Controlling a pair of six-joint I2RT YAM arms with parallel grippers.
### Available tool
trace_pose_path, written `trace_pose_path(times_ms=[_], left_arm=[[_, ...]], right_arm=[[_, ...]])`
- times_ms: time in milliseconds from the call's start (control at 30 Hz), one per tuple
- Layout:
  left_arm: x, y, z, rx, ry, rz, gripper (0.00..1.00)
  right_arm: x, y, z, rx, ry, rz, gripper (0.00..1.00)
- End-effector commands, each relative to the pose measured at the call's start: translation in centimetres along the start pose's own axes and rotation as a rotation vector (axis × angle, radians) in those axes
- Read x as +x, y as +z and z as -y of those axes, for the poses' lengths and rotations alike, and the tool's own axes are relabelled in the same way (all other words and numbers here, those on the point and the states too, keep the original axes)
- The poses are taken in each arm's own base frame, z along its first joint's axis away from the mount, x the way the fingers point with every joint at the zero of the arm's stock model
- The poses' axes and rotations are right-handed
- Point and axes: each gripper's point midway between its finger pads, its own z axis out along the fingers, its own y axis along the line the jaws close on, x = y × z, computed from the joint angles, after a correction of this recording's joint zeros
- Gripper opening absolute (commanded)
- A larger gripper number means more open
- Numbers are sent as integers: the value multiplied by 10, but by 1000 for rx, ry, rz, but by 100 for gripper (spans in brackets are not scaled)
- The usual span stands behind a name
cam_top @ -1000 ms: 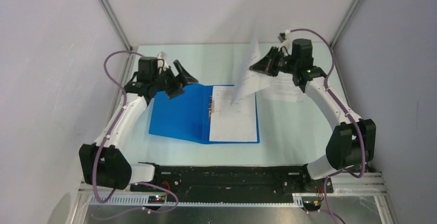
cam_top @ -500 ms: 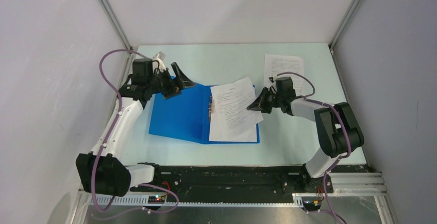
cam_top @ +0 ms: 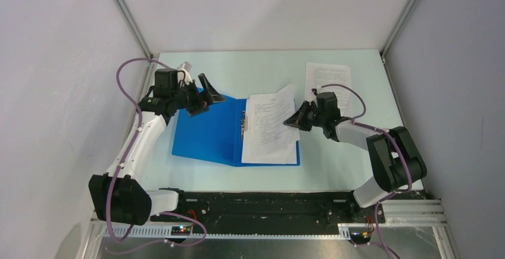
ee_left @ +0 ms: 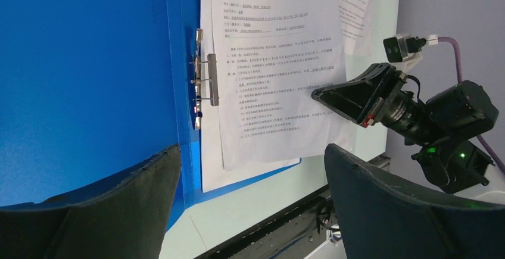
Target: Put the files into the folder
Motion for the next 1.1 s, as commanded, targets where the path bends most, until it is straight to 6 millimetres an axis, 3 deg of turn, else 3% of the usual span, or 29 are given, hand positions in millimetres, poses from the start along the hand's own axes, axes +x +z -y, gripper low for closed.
trace_pose_path(times_ms=[0,400,633,1067], left_arm=[[1,5,-9,-23,-2,0,94],[3,10,-13,-37,-20,-14,94],[2,11,-14,-42,-24,-14,94],[4,11,-13,-40,-20,-18,94]], right_arm=[[3,0,-16,-23,-23,43,0],[38,7,-2,64,101,54,0],[44,10,2,79,112,69,0],[51,13,-10,56,92,80,0]])
